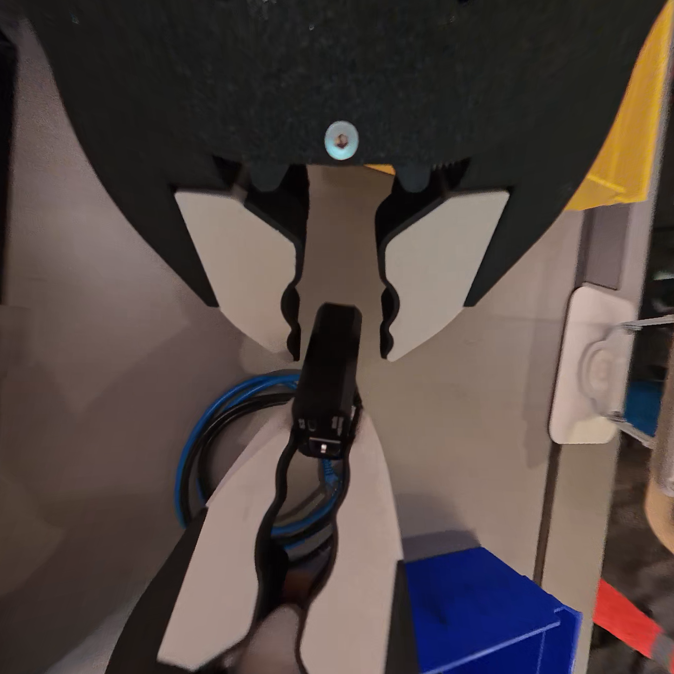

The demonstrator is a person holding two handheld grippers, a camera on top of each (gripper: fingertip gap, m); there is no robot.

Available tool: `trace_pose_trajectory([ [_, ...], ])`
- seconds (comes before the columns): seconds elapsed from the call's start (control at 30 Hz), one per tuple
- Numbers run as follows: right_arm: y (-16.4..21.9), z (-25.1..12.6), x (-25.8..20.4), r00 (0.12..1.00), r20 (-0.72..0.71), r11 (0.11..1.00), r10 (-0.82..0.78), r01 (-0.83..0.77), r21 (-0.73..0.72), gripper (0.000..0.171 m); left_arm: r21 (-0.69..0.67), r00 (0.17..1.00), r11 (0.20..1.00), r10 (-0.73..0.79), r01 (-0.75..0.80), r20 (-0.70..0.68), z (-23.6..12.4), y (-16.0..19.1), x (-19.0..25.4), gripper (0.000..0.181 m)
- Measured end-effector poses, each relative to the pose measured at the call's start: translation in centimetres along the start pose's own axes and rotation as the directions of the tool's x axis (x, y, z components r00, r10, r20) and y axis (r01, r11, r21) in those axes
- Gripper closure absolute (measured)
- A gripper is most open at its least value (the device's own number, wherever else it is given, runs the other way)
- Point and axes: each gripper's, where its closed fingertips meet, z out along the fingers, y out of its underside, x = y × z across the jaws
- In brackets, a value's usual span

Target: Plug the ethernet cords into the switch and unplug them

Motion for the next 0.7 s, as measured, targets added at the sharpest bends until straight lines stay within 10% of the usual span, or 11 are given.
trace_pose_trajectory([
  [0.27, -0.6, 0.4, -0.7, 0.998, 0.009, 0.998, -0.061, 0.06, 0.025, 0.146, 0.049, 0.964, 0.977, 0.198, -0.209, 0.177, 0.4, -1.0, 0.6, 0.158],
  [0.7, -0.4, -0.5, -0.6, 0.913, 0.184, 0.917, 0.363, -0.386, 0.105, 0.145, 0.062, 0.859, 0.94, 0.278, -0.336, 0.43, -0.4, -1.7, -0.6, 0.158],
])
